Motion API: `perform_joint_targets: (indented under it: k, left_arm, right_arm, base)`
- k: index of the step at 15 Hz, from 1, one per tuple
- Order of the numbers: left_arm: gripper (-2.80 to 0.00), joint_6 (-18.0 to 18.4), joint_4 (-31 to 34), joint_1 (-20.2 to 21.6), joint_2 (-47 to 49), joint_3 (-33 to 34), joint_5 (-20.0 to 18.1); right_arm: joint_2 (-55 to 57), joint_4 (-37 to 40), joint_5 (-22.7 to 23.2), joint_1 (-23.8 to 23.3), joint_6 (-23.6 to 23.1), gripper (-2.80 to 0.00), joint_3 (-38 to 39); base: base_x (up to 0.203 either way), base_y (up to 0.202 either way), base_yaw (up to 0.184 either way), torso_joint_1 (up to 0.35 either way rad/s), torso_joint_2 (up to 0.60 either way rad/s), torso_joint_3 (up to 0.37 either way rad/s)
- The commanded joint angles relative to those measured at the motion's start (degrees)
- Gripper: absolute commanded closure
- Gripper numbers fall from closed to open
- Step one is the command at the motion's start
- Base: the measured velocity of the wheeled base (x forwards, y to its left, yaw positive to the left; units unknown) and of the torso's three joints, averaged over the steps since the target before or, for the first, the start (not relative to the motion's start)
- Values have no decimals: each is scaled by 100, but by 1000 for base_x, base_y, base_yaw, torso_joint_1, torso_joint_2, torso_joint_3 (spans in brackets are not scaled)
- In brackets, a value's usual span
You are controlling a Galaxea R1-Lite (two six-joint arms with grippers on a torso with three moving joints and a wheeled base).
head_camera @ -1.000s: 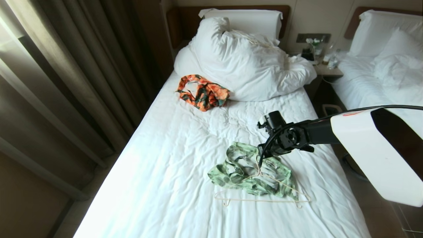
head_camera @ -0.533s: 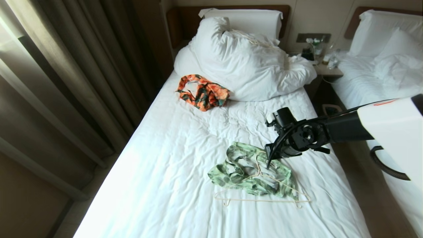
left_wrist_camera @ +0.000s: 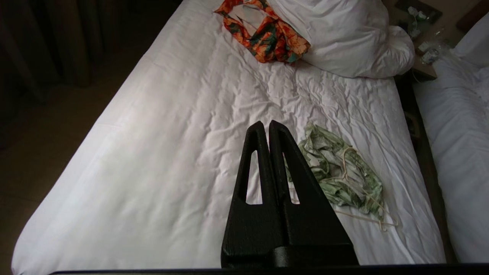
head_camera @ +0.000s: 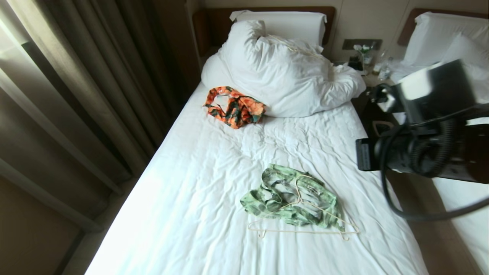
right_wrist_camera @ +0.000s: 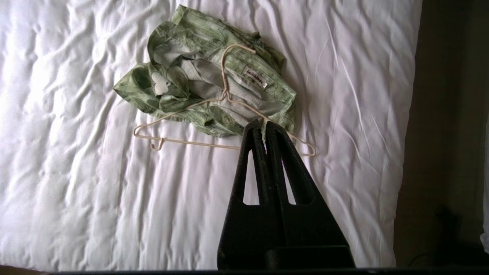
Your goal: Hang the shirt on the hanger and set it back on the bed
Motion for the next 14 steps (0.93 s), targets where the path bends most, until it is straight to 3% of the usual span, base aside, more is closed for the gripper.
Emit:
perform_joint_targets:
  k: [1,3,4,7,9,13,14]
  left_arm:
    - [0,178,367,-284,37,-448,53]
    - [0,465,1028,-478,4,-853,143]
    - [0,534,1054,-490,-23,-782,250]
    - [0,609,966,-547,-86,-586,1124]
    - [0,1124,939,-830,-310,-472,1186]
    - [0,1310,869,-831,-801,269,1183]
    - [0,1382,787,-843,-926,530,1211]
  right_arm:
    - [-1721,179,-243,363,101,0,457]
    - [-2326,566,-392,477,303,0,613]
    - [-2602,751,-435,498,379,0,671]
    - [-3373,946,-524,451,438,0,892]
    - [-3806,1256,-578,216,350,0,924]
    - [-4468,1372,-560,65,299,0,1373]
    - [-4605,1360,-557,-164,327,0,1469]
  base:
    - [0,0,0,0,0,0]
    - [0,0,0,0,0,0]
    - [0,0,0,0,0,0]
    - [0,0,0,0,0,0]
    - [0,0,0,0,0,0]
    - [0,0,0,0,0,0]
    - [0,0,0,0,0,0]
